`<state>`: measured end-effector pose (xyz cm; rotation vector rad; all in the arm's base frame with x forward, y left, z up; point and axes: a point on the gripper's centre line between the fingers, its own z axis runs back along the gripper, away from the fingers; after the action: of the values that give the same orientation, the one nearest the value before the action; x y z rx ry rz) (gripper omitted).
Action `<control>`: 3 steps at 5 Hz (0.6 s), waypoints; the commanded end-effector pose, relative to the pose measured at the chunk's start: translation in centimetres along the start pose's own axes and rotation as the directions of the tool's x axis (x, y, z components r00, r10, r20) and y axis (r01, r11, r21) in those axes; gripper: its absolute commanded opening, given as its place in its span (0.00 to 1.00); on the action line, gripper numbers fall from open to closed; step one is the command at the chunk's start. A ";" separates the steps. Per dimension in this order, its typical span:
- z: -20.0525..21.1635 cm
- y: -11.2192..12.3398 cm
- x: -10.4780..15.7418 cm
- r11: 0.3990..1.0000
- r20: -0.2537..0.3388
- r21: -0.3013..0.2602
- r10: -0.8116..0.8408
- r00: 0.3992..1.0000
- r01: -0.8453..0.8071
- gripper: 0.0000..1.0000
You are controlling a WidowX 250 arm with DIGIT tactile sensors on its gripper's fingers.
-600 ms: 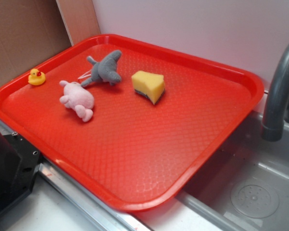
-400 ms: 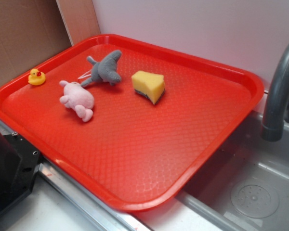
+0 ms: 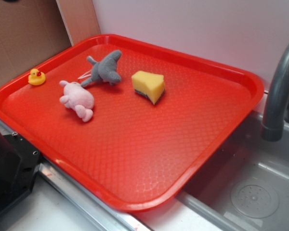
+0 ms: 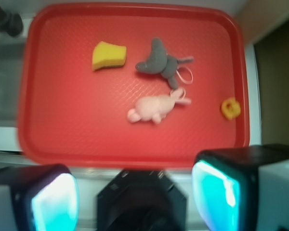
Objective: Grab the gray animal.
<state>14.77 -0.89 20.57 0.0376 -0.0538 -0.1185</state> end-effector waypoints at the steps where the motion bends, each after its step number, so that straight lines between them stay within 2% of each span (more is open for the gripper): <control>1: -5.7 3.8 8.0 0.963 0.047 0.079 -0.261 0.964 0.257 1.00; 2: -9.7 5.0 10.8 0.919 0.071 0.113 -0.385 0.920 0.376 1.00; 3: -13.6 5.5 13.4 0.881 0.013 0.053 -0.471 0.882 0.470 1.00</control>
<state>28.35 3.62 6.56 0.0739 -0.0243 -0.6048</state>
